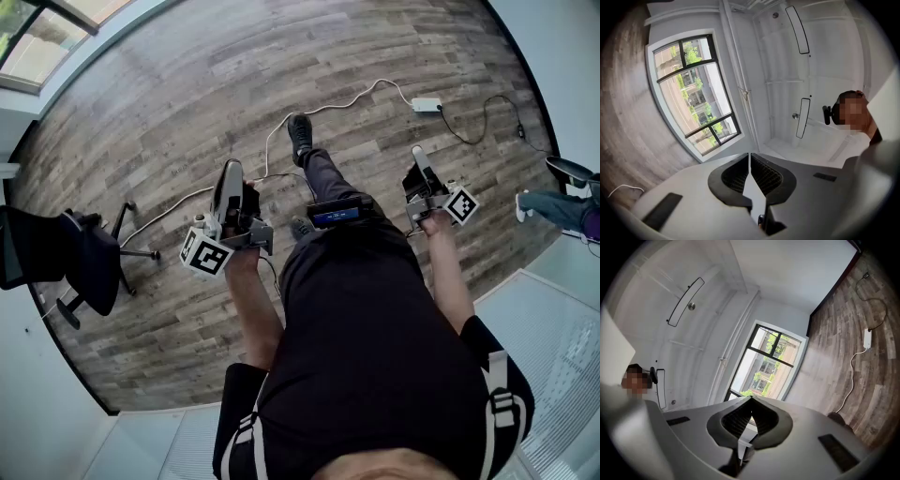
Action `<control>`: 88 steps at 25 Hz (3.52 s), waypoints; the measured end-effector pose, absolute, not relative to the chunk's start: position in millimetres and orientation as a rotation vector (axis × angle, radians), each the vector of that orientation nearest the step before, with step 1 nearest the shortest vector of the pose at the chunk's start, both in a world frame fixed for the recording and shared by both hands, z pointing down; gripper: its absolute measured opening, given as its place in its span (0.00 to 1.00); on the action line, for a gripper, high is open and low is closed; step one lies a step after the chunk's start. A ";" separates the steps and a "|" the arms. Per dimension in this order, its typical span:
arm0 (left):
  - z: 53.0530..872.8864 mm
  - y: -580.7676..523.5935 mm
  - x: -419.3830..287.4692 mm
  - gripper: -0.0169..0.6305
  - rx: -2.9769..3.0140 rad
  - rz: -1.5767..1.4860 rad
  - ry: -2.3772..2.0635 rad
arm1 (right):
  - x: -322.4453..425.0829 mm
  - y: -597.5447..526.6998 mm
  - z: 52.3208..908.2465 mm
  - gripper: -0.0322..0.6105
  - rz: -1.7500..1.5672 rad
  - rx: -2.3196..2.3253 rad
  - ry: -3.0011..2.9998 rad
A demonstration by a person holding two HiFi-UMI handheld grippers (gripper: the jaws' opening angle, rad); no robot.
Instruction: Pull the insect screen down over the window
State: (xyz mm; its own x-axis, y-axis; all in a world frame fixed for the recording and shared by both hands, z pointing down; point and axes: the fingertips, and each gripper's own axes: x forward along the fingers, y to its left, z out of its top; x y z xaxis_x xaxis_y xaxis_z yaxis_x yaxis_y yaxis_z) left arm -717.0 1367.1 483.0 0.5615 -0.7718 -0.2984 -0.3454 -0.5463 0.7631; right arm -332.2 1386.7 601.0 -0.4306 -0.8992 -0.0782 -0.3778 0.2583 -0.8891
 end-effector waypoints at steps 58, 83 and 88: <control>498.4 482.0 -206.4 0.10 2.320 -0.376 -0.565 | 64.5 610.1 680.7 0.12 -1.092 -1.569 1.881; 481.9 122.7 -56.4 0.04 2.189 -0.612 -0.944 | 230.9 181.7 663.0 0.12 -1.113 -1.261 2.300; 491.0 12.6 -31.9 0.04 2.204 -0.579 -0.950 | 244.9 93.6 666.9 0.12 -1.086 -1.342 2.388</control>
State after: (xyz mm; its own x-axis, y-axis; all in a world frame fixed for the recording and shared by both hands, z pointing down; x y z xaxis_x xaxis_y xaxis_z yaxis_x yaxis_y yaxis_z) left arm -31.9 12.6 491.0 0.6383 -0.7583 -0.1330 -0.4660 -0.5180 0.7173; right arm 244.9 93.6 666.9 -0.5701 -0.8027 0.1753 -0.6597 0.3199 -0.6801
